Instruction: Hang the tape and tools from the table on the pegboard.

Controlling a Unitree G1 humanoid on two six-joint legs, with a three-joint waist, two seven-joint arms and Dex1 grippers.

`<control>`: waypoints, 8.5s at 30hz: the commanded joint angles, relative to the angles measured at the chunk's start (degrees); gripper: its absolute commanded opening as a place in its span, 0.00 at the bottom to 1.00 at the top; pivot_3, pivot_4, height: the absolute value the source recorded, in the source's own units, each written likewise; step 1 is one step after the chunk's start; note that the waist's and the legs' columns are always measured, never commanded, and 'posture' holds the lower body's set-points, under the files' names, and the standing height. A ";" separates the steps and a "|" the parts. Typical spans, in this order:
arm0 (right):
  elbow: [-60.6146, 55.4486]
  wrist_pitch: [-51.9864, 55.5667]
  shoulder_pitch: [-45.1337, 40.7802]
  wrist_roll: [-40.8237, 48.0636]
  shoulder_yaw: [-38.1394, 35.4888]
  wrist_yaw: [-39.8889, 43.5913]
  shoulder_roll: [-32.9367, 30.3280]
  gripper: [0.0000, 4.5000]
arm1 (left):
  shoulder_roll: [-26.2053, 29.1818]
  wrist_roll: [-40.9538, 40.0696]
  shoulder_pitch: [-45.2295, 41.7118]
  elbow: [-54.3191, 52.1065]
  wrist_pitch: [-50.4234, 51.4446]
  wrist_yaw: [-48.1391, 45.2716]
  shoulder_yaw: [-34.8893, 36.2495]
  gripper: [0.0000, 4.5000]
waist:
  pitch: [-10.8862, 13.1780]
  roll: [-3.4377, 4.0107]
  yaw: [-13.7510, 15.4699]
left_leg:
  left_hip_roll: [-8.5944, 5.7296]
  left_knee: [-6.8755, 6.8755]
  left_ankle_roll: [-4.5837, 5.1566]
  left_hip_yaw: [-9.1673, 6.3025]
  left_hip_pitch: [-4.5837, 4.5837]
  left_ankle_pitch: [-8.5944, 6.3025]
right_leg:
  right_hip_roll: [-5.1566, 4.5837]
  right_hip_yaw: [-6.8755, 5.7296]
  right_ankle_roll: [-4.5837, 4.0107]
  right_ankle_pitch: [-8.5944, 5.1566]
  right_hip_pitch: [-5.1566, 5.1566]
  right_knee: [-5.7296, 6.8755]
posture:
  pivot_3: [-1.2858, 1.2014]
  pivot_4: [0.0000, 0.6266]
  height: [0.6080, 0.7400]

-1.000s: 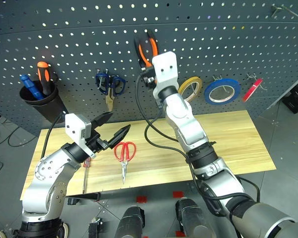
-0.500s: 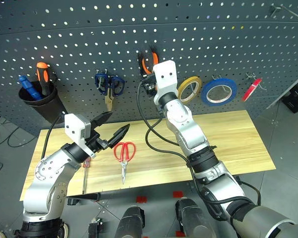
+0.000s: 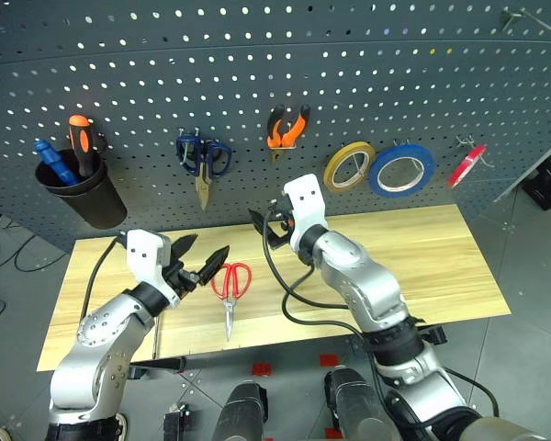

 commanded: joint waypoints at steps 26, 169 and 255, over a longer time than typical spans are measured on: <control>-26.98 18.08 13.03 13.03 1.36 15.11 -21.58 1.00 | -16.24 20.15 -3.72 10.95 25.51 26.59 -13.88 0.91 | 0.12 -0.14 0.06 | -0.15 0.13 0.13 -0.29 -0.03 0.00 | -0.10 -0.37 0.01 0.01 0.34 -0.14 | 0.49 0.43 1.00; -28.25 17.26 0.50 4.60 11.31 15.36 -19.49 1.00 | -0.92 14.68 -17.50 37.75 18.21 10.99 9.60 0.40 | 1.62 -0.33 -0.04 | -0.22 -0.01 -0.12 -1.29 -0.11 0.21 | -0.26 -1.26 -0.05 -0.03 0.51 -0.24 | 0.49 0.49 1.00; -15.79 -13.03 -7.20 10.49 -5.42 28.57 -19.52 1.00 | -0.19 20.73 -32.56 6.64 -6.91 31.74 11.70 0.99 | -6.44 -1.46 1.37 | -0.53 0.67 -0.77 -1.37 -0.56 0.59 | -0.13 -1.28 -0.20 0.10 0.13 0.35 | 0.53 0.09 1.00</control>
